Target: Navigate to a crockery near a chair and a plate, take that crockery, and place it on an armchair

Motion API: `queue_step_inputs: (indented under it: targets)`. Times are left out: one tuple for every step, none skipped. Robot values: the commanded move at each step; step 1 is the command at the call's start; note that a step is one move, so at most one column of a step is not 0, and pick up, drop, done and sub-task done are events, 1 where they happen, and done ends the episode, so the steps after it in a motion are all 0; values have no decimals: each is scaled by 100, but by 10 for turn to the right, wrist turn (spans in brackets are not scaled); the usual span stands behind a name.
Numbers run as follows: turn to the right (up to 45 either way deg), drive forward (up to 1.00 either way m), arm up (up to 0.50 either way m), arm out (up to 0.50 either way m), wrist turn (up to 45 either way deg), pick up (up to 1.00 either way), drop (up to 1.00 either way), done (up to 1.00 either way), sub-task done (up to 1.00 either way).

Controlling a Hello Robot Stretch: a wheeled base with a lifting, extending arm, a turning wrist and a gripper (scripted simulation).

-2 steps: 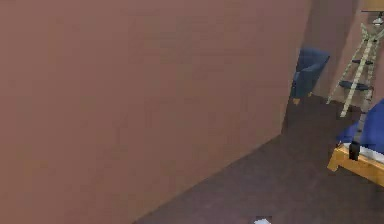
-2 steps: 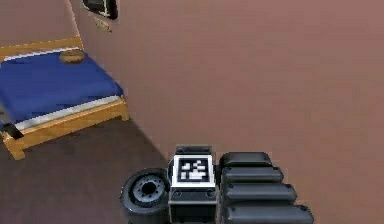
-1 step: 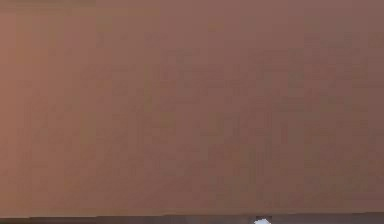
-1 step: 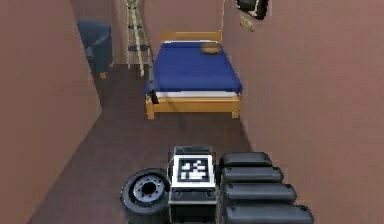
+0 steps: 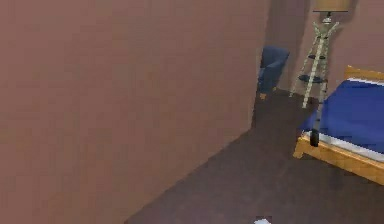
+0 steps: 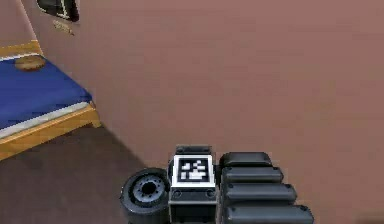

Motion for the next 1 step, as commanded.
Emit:
queue_step_inputs:
  targets:
    - [450,0,0,0,0,0,0,0,0]
